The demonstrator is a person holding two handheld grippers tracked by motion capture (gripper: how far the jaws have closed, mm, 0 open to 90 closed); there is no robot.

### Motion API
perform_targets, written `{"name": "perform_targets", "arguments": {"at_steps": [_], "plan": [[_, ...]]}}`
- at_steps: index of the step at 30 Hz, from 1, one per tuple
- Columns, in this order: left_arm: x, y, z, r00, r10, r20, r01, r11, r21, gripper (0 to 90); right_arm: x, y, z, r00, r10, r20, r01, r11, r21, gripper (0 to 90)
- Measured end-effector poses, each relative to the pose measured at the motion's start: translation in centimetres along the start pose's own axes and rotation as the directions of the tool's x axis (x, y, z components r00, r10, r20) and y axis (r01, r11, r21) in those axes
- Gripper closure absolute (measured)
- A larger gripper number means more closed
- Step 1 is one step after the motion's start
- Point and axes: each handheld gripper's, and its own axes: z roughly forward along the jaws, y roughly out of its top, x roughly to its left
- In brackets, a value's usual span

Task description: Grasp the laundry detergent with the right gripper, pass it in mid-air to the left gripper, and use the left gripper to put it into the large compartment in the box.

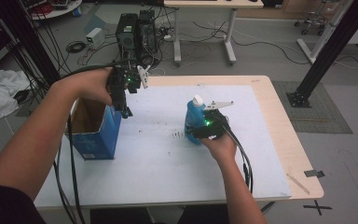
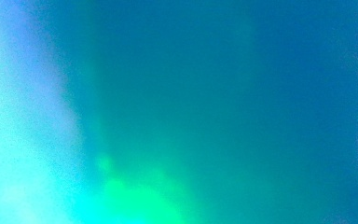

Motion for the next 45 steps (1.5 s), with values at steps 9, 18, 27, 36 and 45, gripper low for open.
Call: {"name": "perform_targets", "arguments": {"at_steps": [9, 18, 27, 36, 45], "plan": [[-0.03, 0.14, 0.35, 1.0, 0.003, 0.007, -0.003, 1.0, 0.008, 5.9, 0.26, -0.14, -0.05, 0.9994, 0.002, 0.034, 0.0, 0.999, -0.033, 16.2], [-0.12, 0.24, 0.4, 1.0, 0.002, 0.007, -0.002, 0.9999, 0.011, 5.9, 0.3, -0.33, -0.09, 0.9992, 0.018, 0.034, -0.016, 0.998, -0.062, 25.1], [-0.12, 0.15, 0.46, 1.0, 0.002, 0.008, -0.002, 0.9999, 0.015, 5.9, 0.52, -0.34, 0.02, 0.9998, -0.003, 0.02, 0.004, 0.997, -0.071, 27.6], [-0.21, 0.17, 0.53, 1.0, 0.003, 0.009, -0.003, 0.9999, 0.015, 5.9, 0.68, -0.42, 0.16, 0.9999, -0.014, 0.009, 0.015, 0.996, -0.085, 29.3], [-0.21, 0.12, 0.55, 0.9999, 0.004, 0.011, -0.004, 0.9999, 0.012, 5.9, 0.66, -0.52, -0.04, 0.9998, -0.004, 0.02, 0.006, 0.995, -0.101, 32.6]]}}
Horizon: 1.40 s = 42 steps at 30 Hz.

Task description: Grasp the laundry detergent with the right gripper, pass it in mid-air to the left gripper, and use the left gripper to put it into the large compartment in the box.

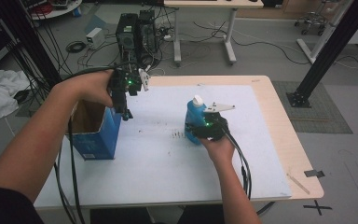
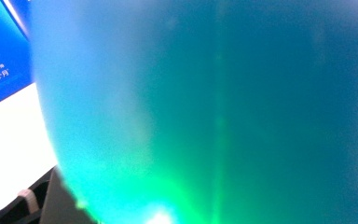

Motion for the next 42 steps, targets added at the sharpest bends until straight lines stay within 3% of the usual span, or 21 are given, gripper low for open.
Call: {"name": "perform_targets", "arguments": {"at_steps": [21, 28, 42], "plan": [[0.04, 0.08, 0.21, 1.0, 0.005, 0.001, -0.005, 1.0, 0.003, 5.9, 0.09, -0.42, 0.24, 0.9992, 0.001, 0.039, 0.0, 1.0, -0.014, 40.6], [0.03, 0.24, 0.27, 1.0, 0.007, 0.002, -0.007, 1.0, 0.005, 5.9, 0.63, -0.34, 0.02, 0.9957, -0.05, 0.077, 0.051, 0.999, -0.009, 45.4], [-0.1, 0.54, 0.26, 1.0, 0.009, 0.004, -0.009, 0.9999, 0.007, 5.9, 0.89, -0.62, -0.21, 0.9952, -0.061, 0.077, 0.063, 0.998, -0.029, 46.5]]}}
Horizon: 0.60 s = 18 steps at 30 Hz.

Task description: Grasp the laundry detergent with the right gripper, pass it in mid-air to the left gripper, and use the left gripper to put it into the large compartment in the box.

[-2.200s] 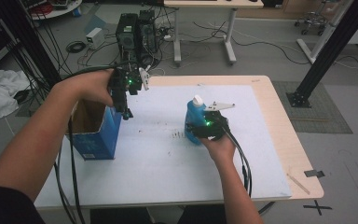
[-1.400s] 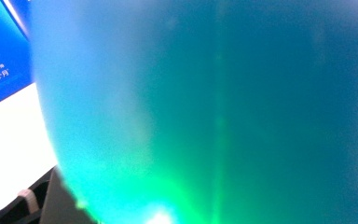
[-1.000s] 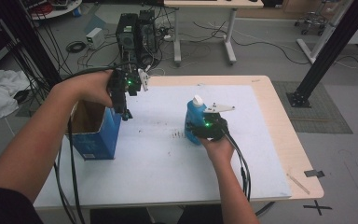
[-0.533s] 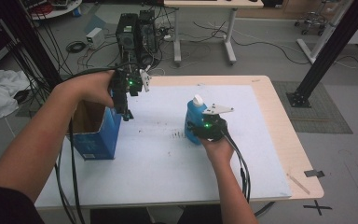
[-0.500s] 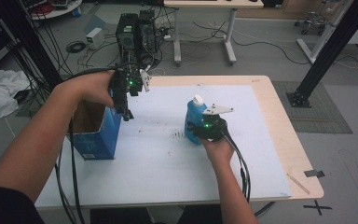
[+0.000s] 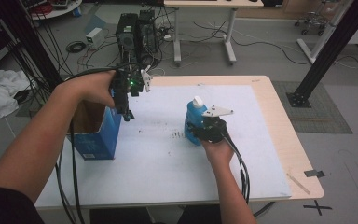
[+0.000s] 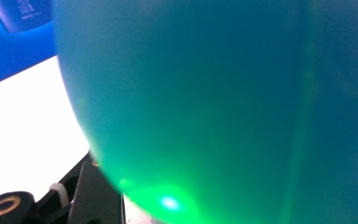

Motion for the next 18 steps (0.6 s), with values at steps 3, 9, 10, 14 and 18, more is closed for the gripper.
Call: {"name": "perform_targets", "arguments": {"at_steps": [3, 9, 10, 14, 18], "plan": [[0.0, 0.1, 0.0, 1.0, 0.002, 0.0, -0.002, 1.0, -0.001, 5.9, 0.0, 0.0, -0.1, 0.9999, 0.0, -0.014, 0.0, 1.0, -0.005, 46.6], [-0.1, 0.5, -0.2, 1.0, 0.009, -0.002, -0.009, 1.0, -0.003, 5.9, 0.0, 0.3, -1.0, 0.9977, -0.008, -0.067, 0.007, 1.0, -0.027, 46.6], [-0.2, 0.7, -0.3, 0.9999, 0.012, 0.0, -0.012, 0.9999, -0.005, 5.9, 0.2, 0.4, -1.3, 0.9957, -0.027, -0.089, 0.024, 0.999, -0.028, 46.6], [-0.4, 0.9, -0.5, 0.9998, 0.022, 0.004, -0.022, 0.9997, -0.01, 5.9, 0.5, 0.6, -1.7, 0.9896, -0.057, -0.132, 0.055, 0.998, -0.017, 46.5], [-0.7, 1.0, -0.5, 0.9993, 0.035, 0.011, -0.035, 0.9993, -0.013, 5.9, 0.9, 0.9, -2.0, 0.9835, -0.08, -0.162, 0.078, 0.997, -0.016, 46.5]]}}
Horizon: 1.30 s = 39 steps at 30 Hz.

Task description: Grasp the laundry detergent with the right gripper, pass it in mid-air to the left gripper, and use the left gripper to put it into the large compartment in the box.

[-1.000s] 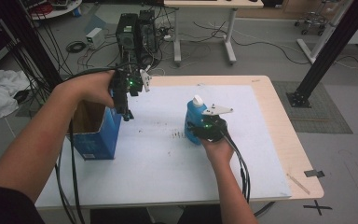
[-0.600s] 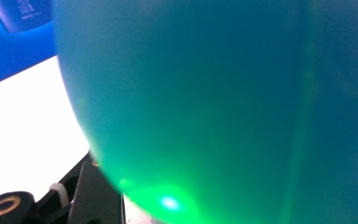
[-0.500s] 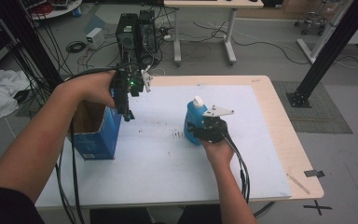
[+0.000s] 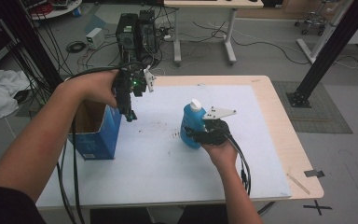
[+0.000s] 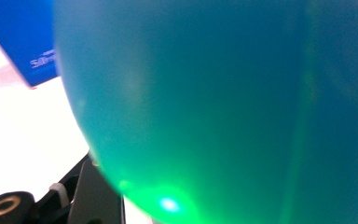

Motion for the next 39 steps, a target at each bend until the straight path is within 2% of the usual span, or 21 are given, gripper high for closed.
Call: {"name": "perform_targets", "arguments": {"at_steps": [6, 11, 15, 23, 29, 39], "plan": [[-0.5, 0.3, -0.1, 0.9996, 0.027, 0.012, -0.027, 0.9996, -0.002, 5.9, 0.9, 0.8, -0.3, 0.9977, -0.036, -0.058, 0.037, 0.999, 0.011, 46.5], [-1.0, 0.7, 0.0, 0.9985, 0.05, 0.021, -0.05, 0.9987, -0.002, 5.9, 1.6, 1.1, -0.1, 0.9911, -0.07, -0.114, 0.072, 0.997, 0.02, 46.5], [-1.4, 1.0, 0.1, 0.997, 0.071, 0.031, -0.071, 0.9975, -0.003, 5.9, 2.2, 1.2, 0.1, 0.9822, -0.093, -0.163, 0.098, 0.995, 0.024, 46.5], [-2.0, 1.4, 0.4, 0.9937, 0.103, 0.043, -0.103, 0.9947, -0.001, 5.9, 2.9, 1.5, 0.5, 0.9574, -0.135, -0.255, 0.145, 0.989, 0.022, 46.5], [-2.3, 1.8, 0.6, 0.9906, 0.127, 0.052, -0.127, 0.9918, 0.005, 5.9, 3.2, 1.6, 0.9, 0.9453, -0.145, -0.292, 0.16, 0.987, 0.027, 46.4], [-2.9, 3.0, 0.8, 0.9859, 0.161, 0.048, -0.161, 0.987, -0.005, 5.9, 3.8, 2.0, 1.5, 0.9323, -0.161, -0.324, 0.18, 0.983, 0.027, 46.5]]}}
